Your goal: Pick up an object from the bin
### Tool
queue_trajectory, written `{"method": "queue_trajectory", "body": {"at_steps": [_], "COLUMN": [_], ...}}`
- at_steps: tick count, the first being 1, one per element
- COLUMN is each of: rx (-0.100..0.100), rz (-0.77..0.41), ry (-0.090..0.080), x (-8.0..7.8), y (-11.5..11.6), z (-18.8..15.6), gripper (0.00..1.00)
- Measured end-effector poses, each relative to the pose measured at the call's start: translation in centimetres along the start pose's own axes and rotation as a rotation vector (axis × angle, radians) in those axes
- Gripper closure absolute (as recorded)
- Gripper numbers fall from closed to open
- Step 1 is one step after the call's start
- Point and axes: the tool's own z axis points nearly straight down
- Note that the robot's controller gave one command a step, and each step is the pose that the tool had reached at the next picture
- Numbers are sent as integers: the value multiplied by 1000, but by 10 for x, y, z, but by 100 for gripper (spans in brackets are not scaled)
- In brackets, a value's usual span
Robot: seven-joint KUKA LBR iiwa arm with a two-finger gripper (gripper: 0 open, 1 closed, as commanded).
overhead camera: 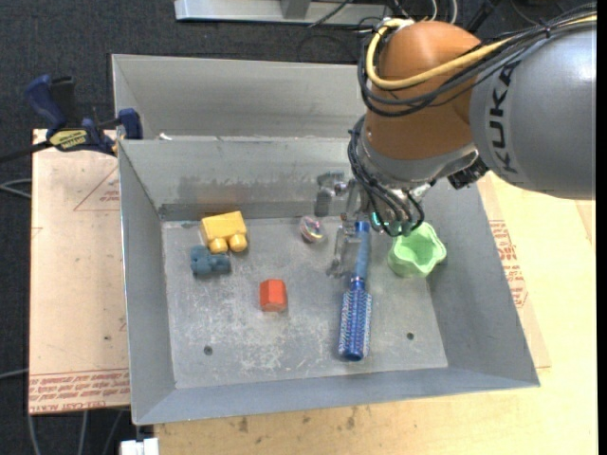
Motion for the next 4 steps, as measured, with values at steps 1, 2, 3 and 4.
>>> {"method": "queue_trajectory", "body": {"at_steps": [1,2,3,4], "rx": [0,2,1,1], "rz": [-214,-767,-766,-766], "ry": [1,-12,-9,-9], "x": [49,1,2,2], "y": [41,45,44,44], "z": [105,169,168,169], "gripper": [0,0,100,0]}}
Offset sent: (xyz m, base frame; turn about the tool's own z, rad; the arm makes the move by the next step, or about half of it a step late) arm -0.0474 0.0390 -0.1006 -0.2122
